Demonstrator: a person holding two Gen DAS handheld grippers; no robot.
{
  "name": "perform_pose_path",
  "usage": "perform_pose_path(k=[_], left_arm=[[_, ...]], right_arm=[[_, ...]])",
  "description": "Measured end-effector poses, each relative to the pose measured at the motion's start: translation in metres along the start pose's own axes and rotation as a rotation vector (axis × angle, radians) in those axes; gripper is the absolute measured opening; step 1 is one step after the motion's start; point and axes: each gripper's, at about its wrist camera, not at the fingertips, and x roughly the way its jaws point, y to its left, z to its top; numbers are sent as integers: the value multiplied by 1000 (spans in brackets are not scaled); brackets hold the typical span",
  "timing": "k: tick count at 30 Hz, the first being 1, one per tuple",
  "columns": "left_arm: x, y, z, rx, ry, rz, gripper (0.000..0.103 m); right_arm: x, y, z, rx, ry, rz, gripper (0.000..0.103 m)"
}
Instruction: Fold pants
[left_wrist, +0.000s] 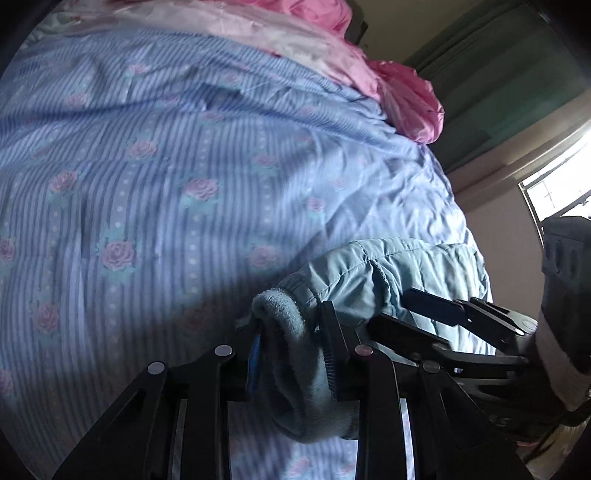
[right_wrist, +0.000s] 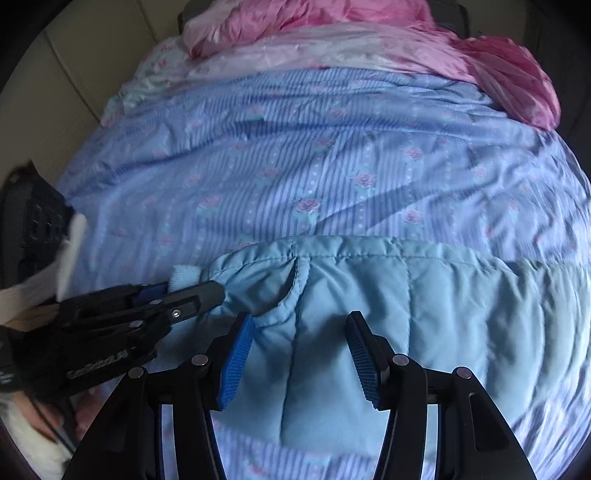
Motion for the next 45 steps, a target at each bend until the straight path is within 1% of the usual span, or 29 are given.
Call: perform_pose_path(k=[3, 5, 7, 9, 11, 13, 15, 16, 17, 19, 21, 23, 25, 26, 28, 29, 31, 34, 36, 40, 43, 45], left_arm=[[4, 2, -1, 15, 17, 16, 28], [4, 2, -2, 11, 24, 23, 28], [4, 1, -3, 3, 30, 44, 32], [2, -6, -2, 26, 31, 115, 48], [-9, -15, 0, 53, 24, 154, 53], [-28, -29, -1, 89, -9, 197, 57], [-53, -48, -6, 159, -76, 298, 63], [-65, -59, -11, 200, -101, 325, 63], [-78, -70, -17, 235, -118, 333, 63], [-97, -91, -31, 269, -147, 343, 63], [-106, -108, -46, 282, -169, 347, 63], [-108, -129, -68, 298, -202, 391, 63], [-103, -149, -84, 339, -247, 455, 65], [-97, -161, -94, 381, -261, 477, 66], [-78, -179, -111, 475, -259, 497, 66], [-70, -186, -116, 510, -251, 495, 66], [-46, -195, -124, 584, -217, 470, 65], [-13, -205, -127, 652, -180, 456, 64], [4, -210, -129, 678, -166, 458, 58], [32, -209, -128, 706, -166, 500, 54], [45, -195, -123, 664, -161, 527, 53], [51, -185, -117, 644, -163, 551, 52]], right_arm=[[12, 1, 4, -16, 11, -6, 54], [17, -1, 4, -9, 22, 5, 54], [19, -4, 3, 0, 31, 20, 54], [20, -6, 3, 0, 37, 32, 54], [15, -8, 4, -6, 40, 41, 54], [-4, -11, 3, 6, 16, 51, 54], [-29, -17, -1, 9, -44, 43, 54], [-45, -21, -6, 15, -78, 43, 55], [-57, -26, -11, 22, -97, 48, 55], [-86, -42, -28, 41, -135, 58, 55], [-104, -56, -44, 48, -147, 51, 55], [-118, -73, -66, 49, -148, 33, 55], [-126, -85, -85, 26, -149, -21, 55], [-130, -88, -96, -24, -165, -63, 55], [-132, -89, -114, -126, -189, -112, 55], [-129, -90, -123, -174, -189, -120, 55], [-118, -96, -137, -215, -157, -85, 55], [-98, -105, -152, -239, -137, -37, 55], [-88, -109, -162, -248, -141, -20, 54], [-61, -109, -176, -288, -157, -9, 53], [-47, -109, -179, -300, -176, 2, 52], [-39, -110, -178, -299, -172, 16, 52]])
